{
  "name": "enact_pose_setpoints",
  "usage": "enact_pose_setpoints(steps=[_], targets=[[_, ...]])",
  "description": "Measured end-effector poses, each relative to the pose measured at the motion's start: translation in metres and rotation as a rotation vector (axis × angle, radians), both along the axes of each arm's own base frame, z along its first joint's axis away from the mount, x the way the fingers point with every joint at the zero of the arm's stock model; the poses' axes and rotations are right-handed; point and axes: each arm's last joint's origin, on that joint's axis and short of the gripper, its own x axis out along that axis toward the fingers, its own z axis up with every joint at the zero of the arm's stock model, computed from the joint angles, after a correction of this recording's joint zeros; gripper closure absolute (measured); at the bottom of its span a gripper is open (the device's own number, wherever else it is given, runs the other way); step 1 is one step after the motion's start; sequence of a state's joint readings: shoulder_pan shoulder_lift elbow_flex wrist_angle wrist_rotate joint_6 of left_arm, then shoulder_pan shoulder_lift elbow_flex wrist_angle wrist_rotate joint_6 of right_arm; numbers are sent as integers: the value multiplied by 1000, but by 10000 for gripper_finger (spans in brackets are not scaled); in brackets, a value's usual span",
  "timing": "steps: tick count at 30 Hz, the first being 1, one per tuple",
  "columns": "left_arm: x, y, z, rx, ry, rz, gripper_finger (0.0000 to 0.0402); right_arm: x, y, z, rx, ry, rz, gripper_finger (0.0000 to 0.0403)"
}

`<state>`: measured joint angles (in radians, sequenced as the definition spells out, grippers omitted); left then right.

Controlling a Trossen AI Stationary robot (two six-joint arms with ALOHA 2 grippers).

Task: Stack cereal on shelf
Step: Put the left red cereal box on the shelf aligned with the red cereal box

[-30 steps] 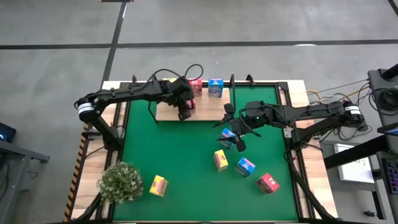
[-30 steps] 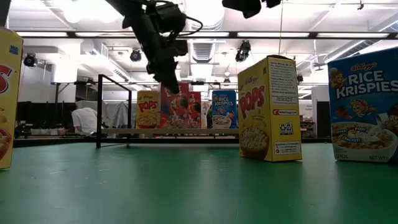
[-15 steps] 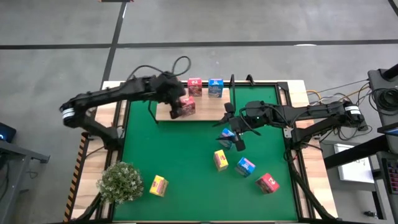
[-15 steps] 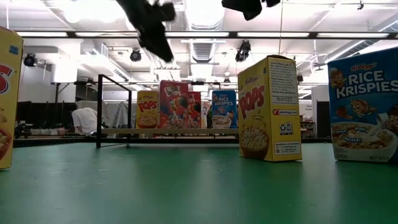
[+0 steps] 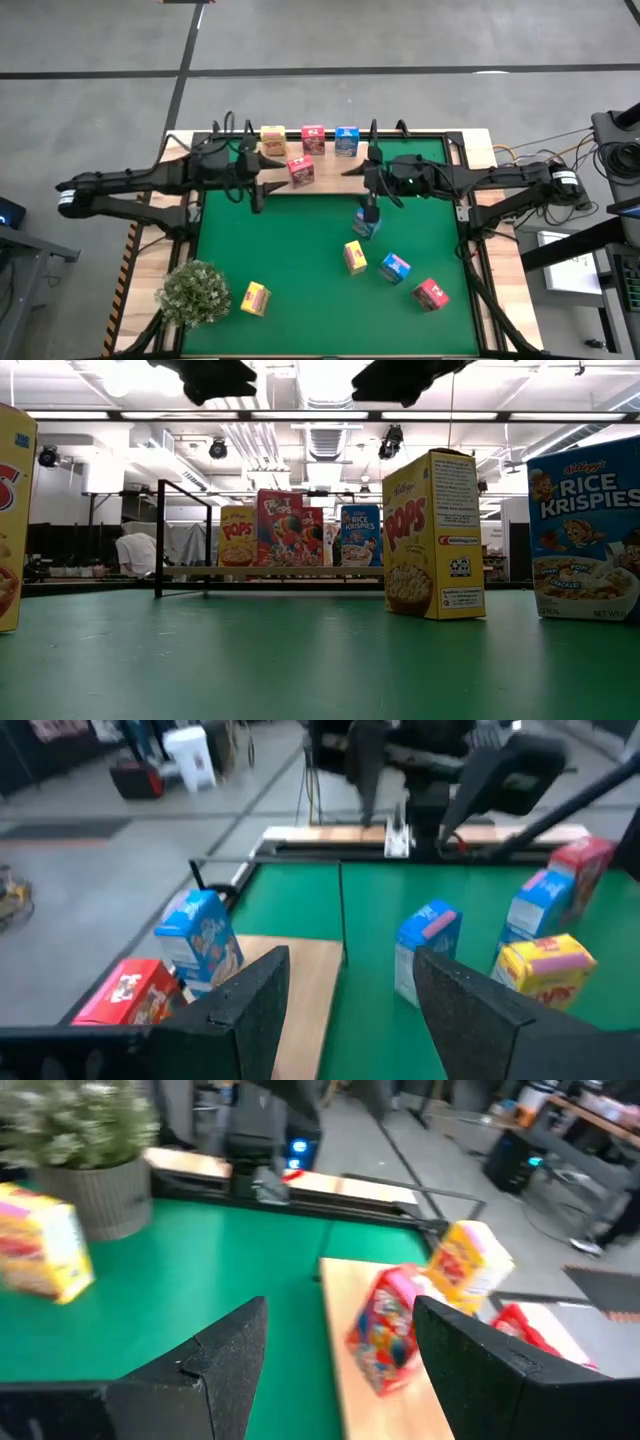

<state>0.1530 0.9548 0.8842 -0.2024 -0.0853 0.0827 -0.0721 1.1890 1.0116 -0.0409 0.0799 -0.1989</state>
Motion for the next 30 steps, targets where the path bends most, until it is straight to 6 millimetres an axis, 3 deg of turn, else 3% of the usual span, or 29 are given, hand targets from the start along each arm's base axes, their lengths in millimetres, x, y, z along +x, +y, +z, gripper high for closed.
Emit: enact_pose_setpoints(steps=[8,20,30], targets=[[-19,-2,-14,57,-94,21,205,33,-34,6,-9,112,-66,163],[-30,-3,-25,85,-82,24,205,112,-102,8,6,339,163,163],[-32,-4,-24,81,-93,26,205,151,-137,-1,53,446,240,163]])
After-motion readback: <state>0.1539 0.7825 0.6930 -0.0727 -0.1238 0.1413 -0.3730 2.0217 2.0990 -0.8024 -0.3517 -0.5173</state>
